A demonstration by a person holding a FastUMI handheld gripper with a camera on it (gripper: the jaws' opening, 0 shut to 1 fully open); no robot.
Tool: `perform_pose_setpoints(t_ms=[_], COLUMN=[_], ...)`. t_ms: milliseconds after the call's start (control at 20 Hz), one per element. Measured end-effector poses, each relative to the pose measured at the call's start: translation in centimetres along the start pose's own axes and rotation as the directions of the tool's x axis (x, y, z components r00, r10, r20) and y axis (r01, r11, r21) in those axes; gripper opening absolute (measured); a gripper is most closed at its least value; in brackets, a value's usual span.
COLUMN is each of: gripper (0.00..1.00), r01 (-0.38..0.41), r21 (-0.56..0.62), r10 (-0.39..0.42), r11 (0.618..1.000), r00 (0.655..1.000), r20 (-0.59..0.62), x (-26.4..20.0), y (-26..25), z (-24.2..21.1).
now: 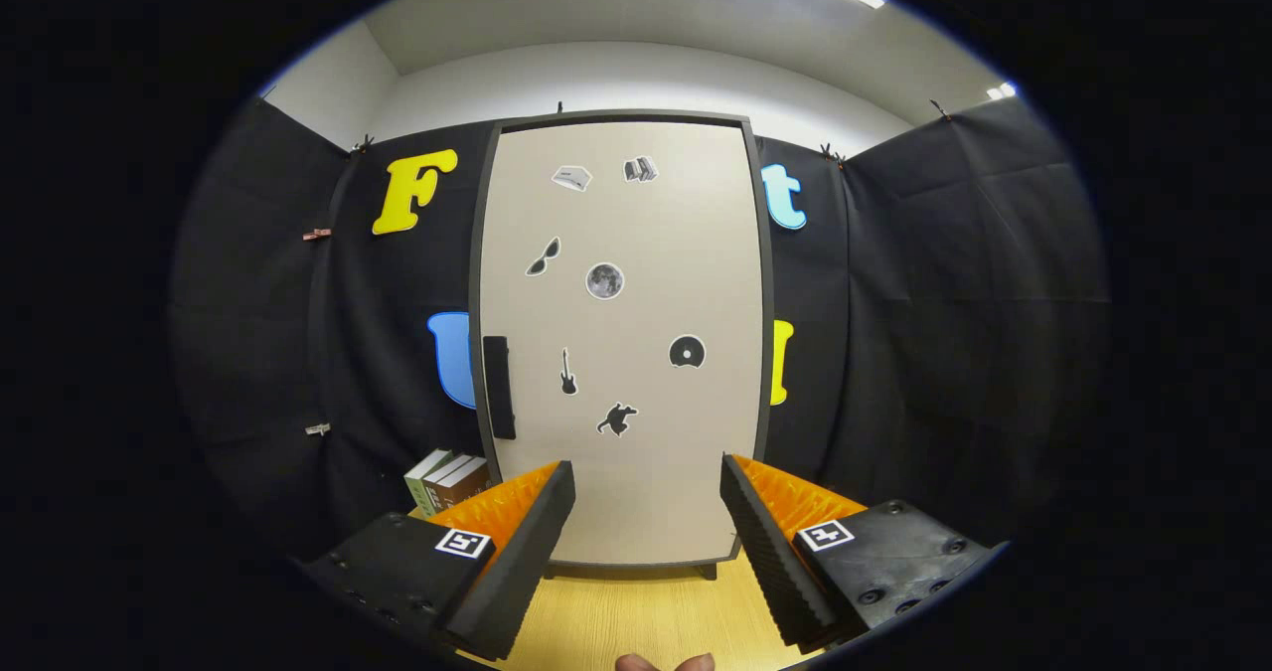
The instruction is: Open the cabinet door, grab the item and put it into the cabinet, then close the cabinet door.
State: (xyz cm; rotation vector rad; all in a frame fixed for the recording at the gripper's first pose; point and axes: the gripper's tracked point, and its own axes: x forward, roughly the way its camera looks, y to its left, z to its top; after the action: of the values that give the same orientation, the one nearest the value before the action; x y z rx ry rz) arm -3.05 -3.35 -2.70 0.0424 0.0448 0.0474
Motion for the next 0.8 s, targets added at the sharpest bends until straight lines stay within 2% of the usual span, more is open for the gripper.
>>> perform_pose_setpoints(t_ms=[800], gripper=[0.96], r01=[-0.017], r21=[0.007], r10=[0.017], r11=[1.000], r00=[1.000], r20=[0.003], x=[0.69], y=[0.40], z=[-0.12])
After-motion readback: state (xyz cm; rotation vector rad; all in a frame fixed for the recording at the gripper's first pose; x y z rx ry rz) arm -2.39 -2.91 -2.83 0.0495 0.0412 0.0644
